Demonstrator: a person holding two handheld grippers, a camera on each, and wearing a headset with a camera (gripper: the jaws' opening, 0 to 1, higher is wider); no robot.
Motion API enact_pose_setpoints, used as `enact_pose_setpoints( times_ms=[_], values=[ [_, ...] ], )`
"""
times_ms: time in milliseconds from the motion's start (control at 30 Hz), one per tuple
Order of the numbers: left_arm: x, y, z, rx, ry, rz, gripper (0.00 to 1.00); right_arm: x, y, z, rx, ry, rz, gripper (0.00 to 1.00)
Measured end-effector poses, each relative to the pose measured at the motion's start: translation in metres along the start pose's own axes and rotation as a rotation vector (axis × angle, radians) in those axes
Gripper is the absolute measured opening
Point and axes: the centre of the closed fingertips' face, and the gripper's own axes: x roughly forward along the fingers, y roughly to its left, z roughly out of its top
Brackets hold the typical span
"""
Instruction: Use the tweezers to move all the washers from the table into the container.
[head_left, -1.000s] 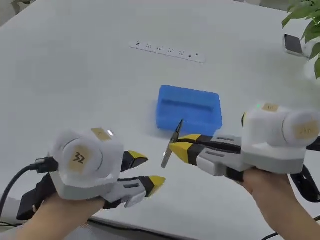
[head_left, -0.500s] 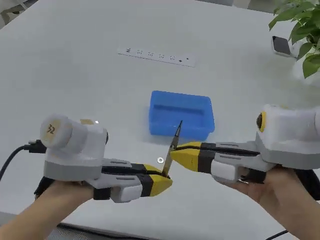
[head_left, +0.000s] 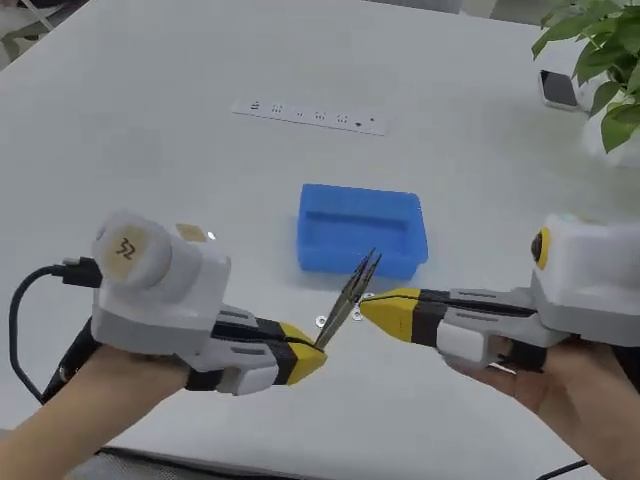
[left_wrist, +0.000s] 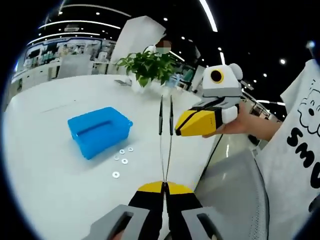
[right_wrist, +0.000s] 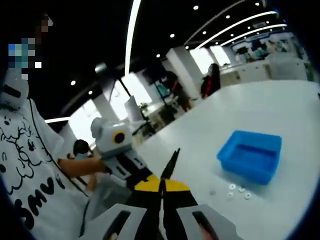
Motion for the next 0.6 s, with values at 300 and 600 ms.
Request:
enact_pose_setpoints(
  times_ms=[300,600],
  values=[
    [0.006,0.000,-0.015,0.098,0.138,0.110,0.00,-0.003,0.004,-0.006,-0.021,-0.025,-0.086,0.00],
    [-0.010,0.000,-0.009,0.149,0.164,0.166,0.00,-0.006,0.013,-0.026,-0.032,-0.007,-0.137,0.00]
  ],
)
